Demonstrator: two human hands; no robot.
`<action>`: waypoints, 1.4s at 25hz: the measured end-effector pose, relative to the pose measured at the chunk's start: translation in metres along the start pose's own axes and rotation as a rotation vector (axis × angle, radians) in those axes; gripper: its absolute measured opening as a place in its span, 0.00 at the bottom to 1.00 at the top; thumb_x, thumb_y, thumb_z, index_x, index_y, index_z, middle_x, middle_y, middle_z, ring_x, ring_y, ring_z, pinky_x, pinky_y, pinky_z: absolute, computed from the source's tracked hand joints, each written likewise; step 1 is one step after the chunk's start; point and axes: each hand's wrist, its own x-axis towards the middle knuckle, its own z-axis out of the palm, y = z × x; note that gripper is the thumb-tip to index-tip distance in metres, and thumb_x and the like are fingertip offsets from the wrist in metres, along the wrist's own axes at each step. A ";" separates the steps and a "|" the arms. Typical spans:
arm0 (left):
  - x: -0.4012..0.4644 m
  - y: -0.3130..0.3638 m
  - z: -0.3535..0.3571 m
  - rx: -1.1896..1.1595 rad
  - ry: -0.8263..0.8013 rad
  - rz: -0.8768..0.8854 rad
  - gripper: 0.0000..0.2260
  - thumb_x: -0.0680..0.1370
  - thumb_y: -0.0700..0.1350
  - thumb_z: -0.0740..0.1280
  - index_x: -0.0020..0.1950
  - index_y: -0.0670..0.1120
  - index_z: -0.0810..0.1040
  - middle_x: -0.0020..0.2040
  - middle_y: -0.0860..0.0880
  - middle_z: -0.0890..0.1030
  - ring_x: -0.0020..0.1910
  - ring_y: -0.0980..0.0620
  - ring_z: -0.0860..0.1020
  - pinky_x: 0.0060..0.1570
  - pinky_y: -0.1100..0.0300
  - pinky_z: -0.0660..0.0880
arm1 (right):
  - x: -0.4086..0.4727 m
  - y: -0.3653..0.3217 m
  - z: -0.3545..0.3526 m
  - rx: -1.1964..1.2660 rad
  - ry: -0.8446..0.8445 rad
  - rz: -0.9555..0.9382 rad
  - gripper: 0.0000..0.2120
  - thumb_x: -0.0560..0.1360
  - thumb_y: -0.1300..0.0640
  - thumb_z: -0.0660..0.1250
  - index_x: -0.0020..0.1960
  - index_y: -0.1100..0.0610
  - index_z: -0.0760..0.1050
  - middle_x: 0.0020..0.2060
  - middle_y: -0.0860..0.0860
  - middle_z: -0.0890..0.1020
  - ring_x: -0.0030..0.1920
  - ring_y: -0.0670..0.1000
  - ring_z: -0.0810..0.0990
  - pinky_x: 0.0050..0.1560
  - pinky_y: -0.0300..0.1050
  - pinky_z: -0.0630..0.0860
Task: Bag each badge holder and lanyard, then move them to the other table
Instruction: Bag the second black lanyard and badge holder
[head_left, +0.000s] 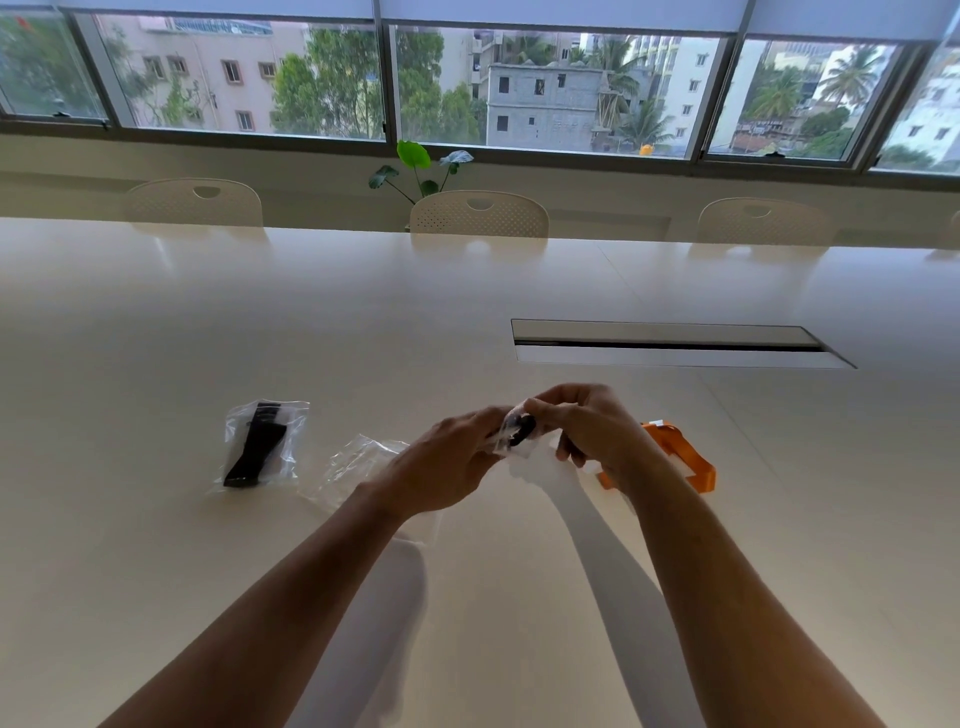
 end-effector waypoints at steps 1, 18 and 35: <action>0.001 0.001 0.000 -0.027 0.018 -0.003 0.18 0.80 0.42 0.65 0.69 0.49 0.67 0.56 0.47 0.81 0.47 0.53 0.80 0.44 0.55 0.79 | 0.001 -0.001 0.000 -0.023 0.024 -0.028 0.06 0.76 0.52 0.69 0.42 0.53 0.81 0.34 0.50 0.84 0.23 0.43 0.76 0.22 0.35 0.71; 0.005 0.014 -0.002 -0.701 0.156 -0.326 0.15 0.74 0.37 0.71 0.55 0.53 0.74 0.49 0.45 0.83 0.46 0.49 0.83 0.45 0.56 0.81 | 0.010 0.011 -0.005 -0.024 -0.074 -0.282 0.05 0.78 0.62 0.66 0.48 0.54 0.79 0.46 0.55 0.82 0.45 0.56 0.83 0.42 0.50 0.82; 0.012 0.004 -0.010 -0.817 0.202 -0.439 0.02 0.76 0.38 0.69 0.46 0.43 0.82 0.41 0.46 0.84 0.42 0.48 0.82 0.41 0.57 0.80 | 0.016 0.016 -0.002 -0.088 0.058 -0.297 0.07 0.75 0.64 0.70 0.45 0.54 0.74 0.37 0.52 0.82 0.35 0.49 0.84 0.34 0.41 0.82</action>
